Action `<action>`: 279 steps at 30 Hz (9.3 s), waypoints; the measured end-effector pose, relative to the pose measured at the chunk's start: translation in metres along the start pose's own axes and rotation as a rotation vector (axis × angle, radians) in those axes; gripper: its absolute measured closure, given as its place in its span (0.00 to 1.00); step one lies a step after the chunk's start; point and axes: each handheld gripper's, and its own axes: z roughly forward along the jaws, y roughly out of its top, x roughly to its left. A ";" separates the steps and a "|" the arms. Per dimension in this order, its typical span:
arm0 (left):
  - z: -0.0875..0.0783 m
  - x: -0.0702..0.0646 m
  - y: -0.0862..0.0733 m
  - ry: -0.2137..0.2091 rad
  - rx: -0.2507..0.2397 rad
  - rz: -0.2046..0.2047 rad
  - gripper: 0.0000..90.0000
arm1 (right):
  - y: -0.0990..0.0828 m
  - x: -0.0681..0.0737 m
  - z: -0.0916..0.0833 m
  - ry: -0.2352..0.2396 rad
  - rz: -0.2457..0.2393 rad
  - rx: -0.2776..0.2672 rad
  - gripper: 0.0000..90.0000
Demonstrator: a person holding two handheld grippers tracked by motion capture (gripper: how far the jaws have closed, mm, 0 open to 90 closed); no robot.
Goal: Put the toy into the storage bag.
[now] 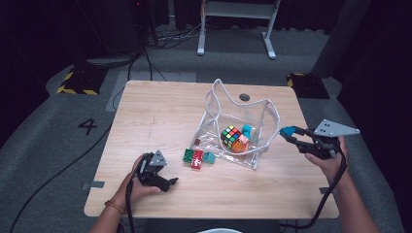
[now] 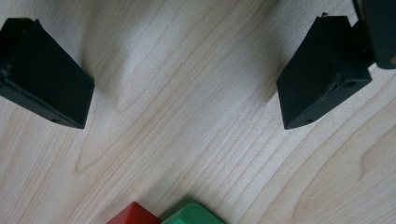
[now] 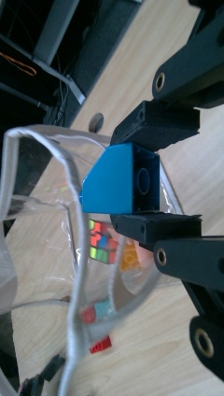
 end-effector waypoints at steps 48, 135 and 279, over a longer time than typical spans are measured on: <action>0.001 0.000 0.000 -0.002 -0.001 -0.010 0.04 | 0.110 0.021 0.131 0.268 -0.244 0.336 0.66; 0.001 0.000 0.000 0.000 0.000 -0.006 0.04 | -0.063 0.125 0.061 0.328 0.013 0.065 0.40; 0.000 0.000 0.000 -0.008 0.002 -0.001 0.05 | -0.012 0.001 -0.007 0.009 0.058 -0.010 0.66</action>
